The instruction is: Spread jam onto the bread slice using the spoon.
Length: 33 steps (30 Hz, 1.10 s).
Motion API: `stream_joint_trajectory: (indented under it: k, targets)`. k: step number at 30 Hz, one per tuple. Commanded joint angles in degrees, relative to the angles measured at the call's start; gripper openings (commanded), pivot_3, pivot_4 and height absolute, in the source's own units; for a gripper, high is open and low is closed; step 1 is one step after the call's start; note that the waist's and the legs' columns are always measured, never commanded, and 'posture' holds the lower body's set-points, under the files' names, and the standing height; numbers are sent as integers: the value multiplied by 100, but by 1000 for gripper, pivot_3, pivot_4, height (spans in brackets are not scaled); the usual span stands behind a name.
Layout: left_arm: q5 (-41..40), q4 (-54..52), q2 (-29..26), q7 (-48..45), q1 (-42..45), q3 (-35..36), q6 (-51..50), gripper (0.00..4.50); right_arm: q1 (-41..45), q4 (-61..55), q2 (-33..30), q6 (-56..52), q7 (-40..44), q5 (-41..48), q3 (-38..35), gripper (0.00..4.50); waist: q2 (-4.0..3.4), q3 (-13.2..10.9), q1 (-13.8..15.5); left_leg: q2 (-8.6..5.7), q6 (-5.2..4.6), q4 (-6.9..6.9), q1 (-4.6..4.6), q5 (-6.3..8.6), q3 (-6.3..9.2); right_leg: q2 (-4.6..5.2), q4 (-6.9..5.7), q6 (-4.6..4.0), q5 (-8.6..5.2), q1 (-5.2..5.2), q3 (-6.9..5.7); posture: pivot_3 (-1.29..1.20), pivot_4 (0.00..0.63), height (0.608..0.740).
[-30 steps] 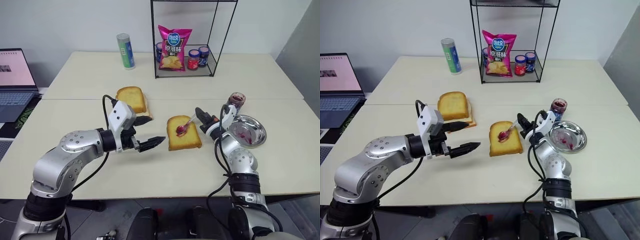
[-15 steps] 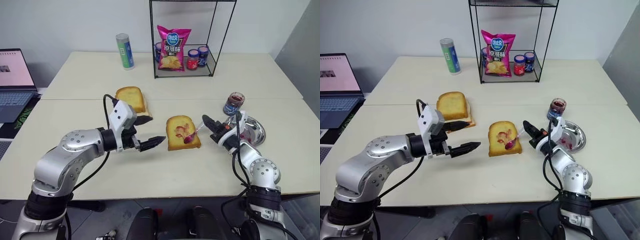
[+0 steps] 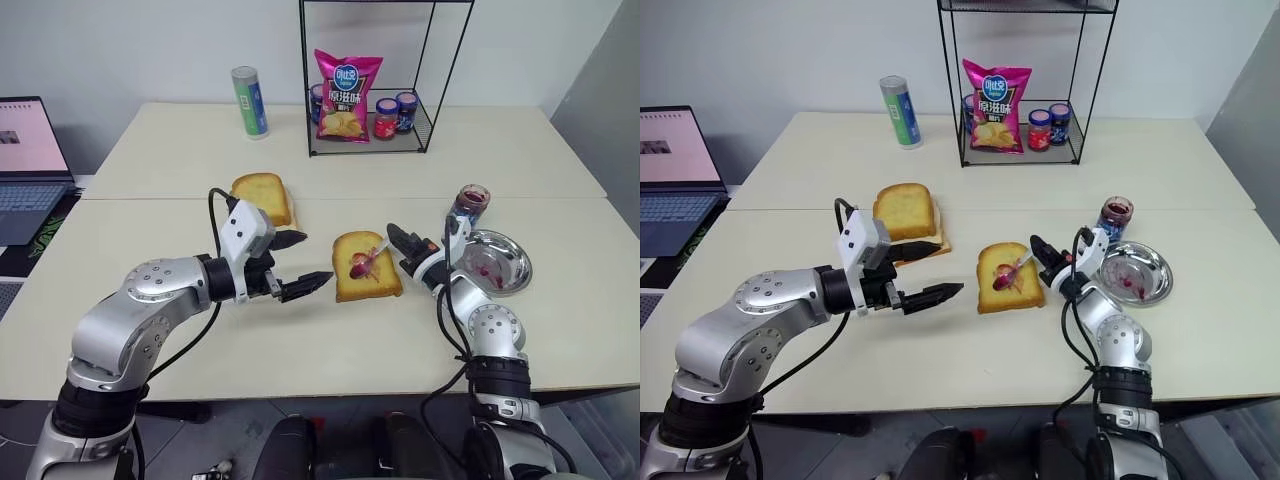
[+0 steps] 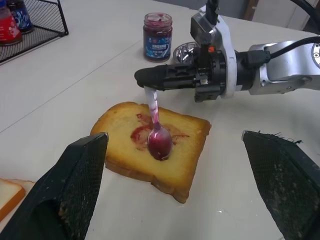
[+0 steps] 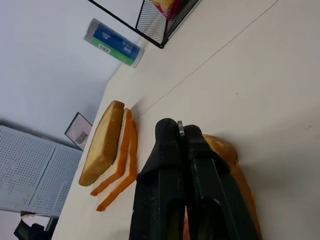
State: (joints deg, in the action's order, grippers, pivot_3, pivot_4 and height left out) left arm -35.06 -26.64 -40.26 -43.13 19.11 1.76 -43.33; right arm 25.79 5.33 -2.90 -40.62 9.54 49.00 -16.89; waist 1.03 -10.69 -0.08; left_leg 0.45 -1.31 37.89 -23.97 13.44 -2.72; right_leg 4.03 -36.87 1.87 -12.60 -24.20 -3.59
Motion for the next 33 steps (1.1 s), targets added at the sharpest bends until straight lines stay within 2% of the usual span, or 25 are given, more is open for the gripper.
stream_joint_trajectory:
  k: [1,6,12,15,19,24,26,33]
  targets:
    - [-38,-235,-11,43,8,117,59,4500,-198,-394,-182,-253,71,148,-55,30,0,0,2,0,0,1,0,0,0,1,-1,0,0,0,0,0,150,740]
    - [-21,-146,30,-2,86,45,121,4500,-366,-1112,-197,-612,-240,779,-305,30,0,0,0,5,0,-1,1,0,3,3,-1,-1,-1,0,-1,0,150,740]
    - [60,56,196,-62,485,-136,230,4500,76,-1510,-166,-506,-917,1379,-755,30,-2,-2,1,6,1,1,0,1,2,2,-1,-1,0,-2,-2,0,150,740]
    - [115,239,360,-156,900,-349,294,4500,169,-1738,-435,-490,-1109,1506,-940,30,-2,-2,16,3,1,2,-2,0,2,-4,0,-1,0,-2,-4,0,150,740]
    - [537,422,420,-595,1322,-1057,651,4500,122,-1801,-986,-344,-1316,1579,-1386,30,-2,-2,62,-5,1,1,-8,1,-1,-13,6,1,0,0,-2,0,150,740]
    - [1007,890,779,-888,1757,-1639,1194,4500,-272,-1640,-1650,-56,-1300,1346,-1928,30,-1,-2,74,-8,-1,-1,-11,3,-10,-10,10,1,0,-3,5,0,150,740]
    - [1202,1142,965,-989,1919,-1829,1413,4500,-461,-1401,-1881,188,-1209,939,-1974,30,-1,-2,70,-5,-1,0,-10,3,-11,-11,10,2,-1,-3,5,0,150,740]
    - [1347,1375,1378,-1135,2021,-1981,1591,4500,-460,-249,-2020,882,-716,365,-1994,30,-1,-3,-14,5,-1,1,5,3,-26,-29,1,4,1,-3,23,0,150,740]
